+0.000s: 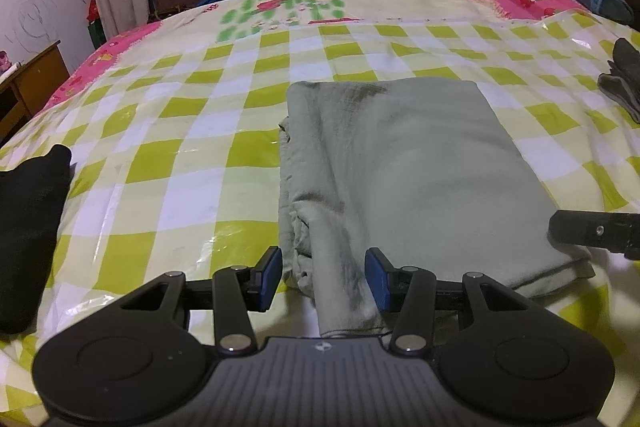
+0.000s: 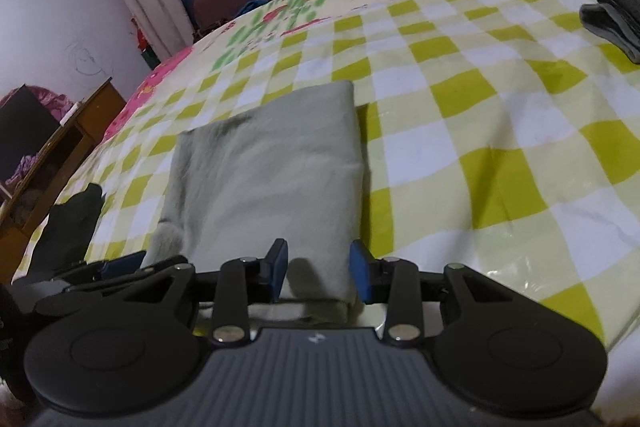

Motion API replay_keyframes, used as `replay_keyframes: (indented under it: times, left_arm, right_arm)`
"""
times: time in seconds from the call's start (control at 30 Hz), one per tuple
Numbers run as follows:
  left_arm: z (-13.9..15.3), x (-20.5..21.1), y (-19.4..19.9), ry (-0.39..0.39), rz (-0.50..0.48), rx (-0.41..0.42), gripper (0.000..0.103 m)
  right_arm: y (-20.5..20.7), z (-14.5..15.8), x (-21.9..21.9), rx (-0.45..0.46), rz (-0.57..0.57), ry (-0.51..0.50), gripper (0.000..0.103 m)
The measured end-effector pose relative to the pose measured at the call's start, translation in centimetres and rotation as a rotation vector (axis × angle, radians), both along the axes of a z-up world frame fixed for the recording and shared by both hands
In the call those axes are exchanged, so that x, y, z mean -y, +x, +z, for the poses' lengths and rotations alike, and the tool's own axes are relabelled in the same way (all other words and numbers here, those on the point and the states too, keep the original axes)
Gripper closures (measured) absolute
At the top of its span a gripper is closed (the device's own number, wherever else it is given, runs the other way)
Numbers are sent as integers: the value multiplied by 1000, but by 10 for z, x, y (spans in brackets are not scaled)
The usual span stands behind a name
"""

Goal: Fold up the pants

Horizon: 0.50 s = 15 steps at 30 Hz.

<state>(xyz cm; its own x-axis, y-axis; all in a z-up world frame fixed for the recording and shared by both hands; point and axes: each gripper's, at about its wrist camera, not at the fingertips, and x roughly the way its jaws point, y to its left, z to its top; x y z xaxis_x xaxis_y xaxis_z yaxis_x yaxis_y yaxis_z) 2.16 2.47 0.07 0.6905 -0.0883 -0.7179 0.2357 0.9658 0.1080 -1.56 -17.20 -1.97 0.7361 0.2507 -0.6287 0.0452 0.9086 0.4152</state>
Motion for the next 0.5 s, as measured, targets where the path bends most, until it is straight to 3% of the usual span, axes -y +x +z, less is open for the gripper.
replay_keyframes:
  times: [0.23,0.5]
  left_arm:
    - [3,-2,-8,-2,13,4,43]
    - [4,1,-16,30,10,13,39]
  right_arm:
    - [-8,7,-11,47,32,-16,65]
    - [-7,1,-17,15,59,-23,64]
